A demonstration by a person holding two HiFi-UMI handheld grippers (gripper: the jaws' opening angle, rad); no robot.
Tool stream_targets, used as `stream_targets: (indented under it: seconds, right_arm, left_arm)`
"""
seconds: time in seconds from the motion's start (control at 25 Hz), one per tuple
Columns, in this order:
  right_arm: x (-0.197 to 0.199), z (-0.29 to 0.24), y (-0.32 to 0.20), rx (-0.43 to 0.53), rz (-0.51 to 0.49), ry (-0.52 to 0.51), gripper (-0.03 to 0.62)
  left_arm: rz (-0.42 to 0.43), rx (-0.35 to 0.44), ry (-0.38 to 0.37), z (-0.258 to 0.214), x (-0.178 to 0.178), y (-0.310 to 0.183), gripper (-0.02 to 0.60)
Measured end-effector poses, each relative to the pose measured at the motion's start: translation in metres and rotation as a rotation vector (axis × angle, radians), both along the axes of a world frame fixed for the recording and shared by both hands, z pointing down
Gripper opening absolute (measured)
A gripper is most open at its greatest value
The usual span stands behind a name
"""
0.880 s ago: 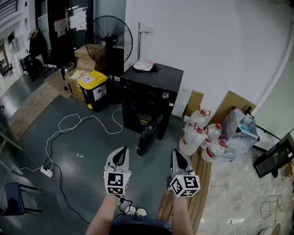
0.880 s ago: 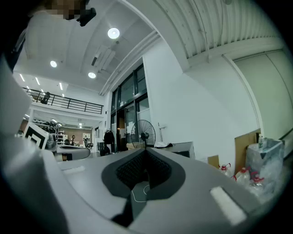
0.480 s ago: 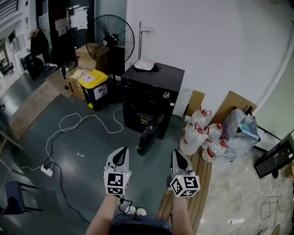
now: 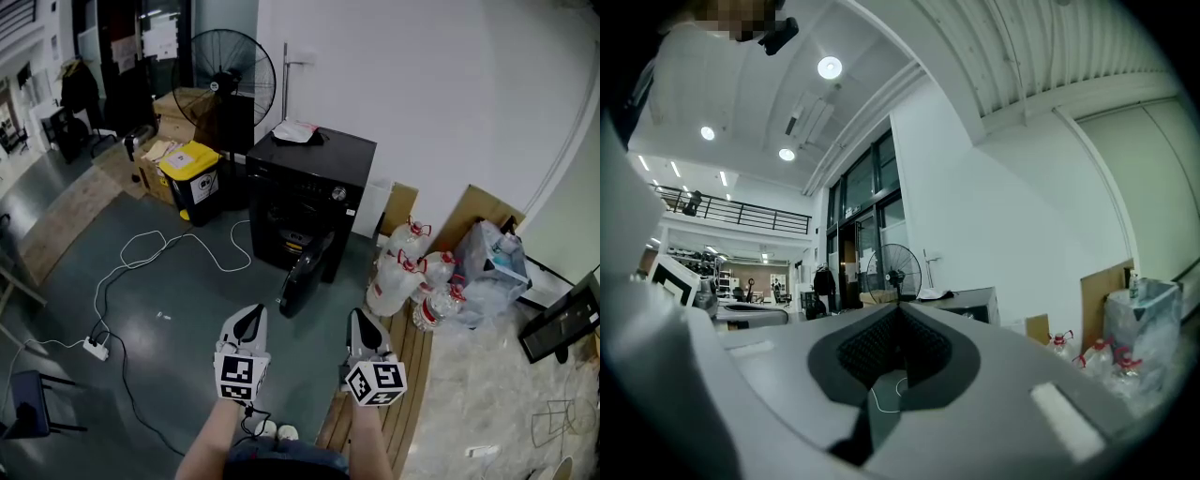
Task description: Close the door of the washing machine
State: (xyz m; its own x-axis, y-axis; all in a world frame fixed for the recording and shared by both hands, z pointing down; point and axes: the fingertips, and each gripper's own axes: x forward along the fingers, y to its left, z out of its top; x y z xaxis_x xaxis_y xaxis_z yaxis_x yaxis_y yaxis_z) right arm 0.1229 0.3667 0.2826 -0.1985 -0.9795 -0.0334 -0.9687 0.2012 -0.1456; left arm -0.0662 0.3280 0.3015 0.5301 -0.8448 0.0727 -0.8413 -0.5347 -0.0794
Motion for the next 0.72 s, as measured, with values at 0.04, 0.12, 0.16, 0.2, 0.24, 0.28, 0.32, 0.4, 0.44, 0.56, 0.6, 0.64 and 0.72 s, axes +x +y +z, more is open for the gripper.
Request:
stream_targets:
  seconds: [0.04,0.12,0.16,0.2,0.24,0.28,0.32,0.4,0.44,0.56,0.6,0.64,0.72]
  right_arm:
    - [0.001,0.001,0.0,0.0,0.001,-0.001,0.011]
    - [0.001,0.003,0.001,0.0,0.004,-0.003,0.011]
    - [0.001,0.004,0.001,-0.001,0.005,-0.003,0.011]
    - [0.002,0.004,0.001,-0.002,0.006,-0.004,0.011]
    - [0.003,0.004,0.001,-0.003,0.008,-0.005,0.011]
    - [0.003,0.005,0.0,-0.004,0.009,-0.006,0.011]
    - [0.003,0.005,-0.001,-0.005,0.01,-0.007,0.011]
    - [0.002,0.006,-0.003,-0.007,0.01,-0.009,0.011]
    - [0.001,0.007,-0.004,-0.008,0.009,-0.009,0.011]
    - [-0.001,0.008,-0.006,-0.012,0.006,-0.006,0.011]
    - [-0.002,0.009,-0.007,-0.013,0.004,-0.005,0.011]
    - [-0.002,0.009,-0.008,-0.014,0.003,-0.004,0.011]
    - [-0.003,0.011,-0.01,-0.018,0.003,-0.004,0.011]
  left_arm:
    - [0.009,-0.001,0.002,0.001,0.001,0.0,0.008]
    - [0.024,-0.004,0.01,0.003,0.003,0.002,0.008]
    - [0.029,-0.006,0.012,0.005,0.002,0.003,0.008]
    - [0.031,-0.009,0.013,0.006,0.002,0.003,0.008]
    - [0.032,-0.012,0.013,0.008,0.001,0.003,0.008]
    - [0.035,-0.013,0.014,0.009,0.001,0.002,0.008]
    - [0.039,-0.014,0.017,0.009,0.001,0.001,0.021]
    - [0.042,-0.016,0.022,0.008,-0.001,-0.001,0.056]
    - [0.041,-0.016,0.024,0.008,-0.003,-0.002,0.071]
    - [0.042,-0.015,0.031,0.009,-0.006,-0.003,0.116]
    - [0.043,-0.015,0.037,0.009,-0.007,-0.004,0.137]
    - [0.045,-0.014,0.043,0.01,-0.007,-0.005,0.164]
    - [0.048,-0.016,0.05,0.01,-0.007,-0.007,0.232]
